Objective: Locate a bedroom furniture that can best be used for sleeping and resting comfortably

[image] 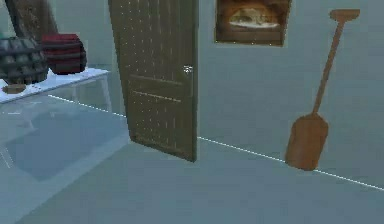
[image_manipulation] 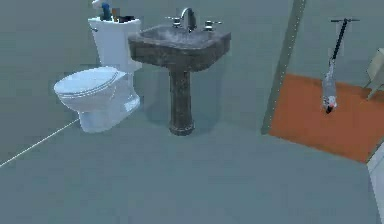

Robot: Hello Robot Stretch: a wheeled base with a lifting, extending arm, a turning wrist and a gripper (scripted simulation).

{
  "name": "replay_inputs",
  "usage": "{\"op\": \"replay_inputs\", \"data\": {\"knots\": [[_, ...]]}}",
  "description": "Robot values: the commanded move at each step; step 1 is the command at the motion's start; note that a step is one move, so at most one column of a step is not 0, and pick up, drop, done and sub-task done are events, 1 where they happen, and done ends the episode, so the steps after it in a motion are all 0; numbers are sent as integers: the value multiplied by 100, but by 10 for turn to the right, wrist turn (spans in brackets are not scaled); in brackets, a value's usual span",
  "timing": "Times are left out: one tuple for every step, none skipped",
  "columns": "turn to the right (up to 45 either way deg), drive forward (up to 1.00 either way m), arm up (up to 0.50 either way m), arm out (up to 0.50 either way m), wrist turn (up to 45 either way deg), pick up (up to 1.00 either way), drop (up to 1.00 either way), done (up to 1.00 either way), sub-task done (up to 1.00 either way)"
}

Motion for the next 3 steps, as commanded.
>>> {"op": "replay_inputs", "data": {"knots": [[240, 0, 0, 0, 0, 0, 0, 0, 0], [0, 10, 0, 0, 0, 0, 0, 0, 0], [-450, 0, 0, 0, 0, 0, 0, 0, 0]]}}
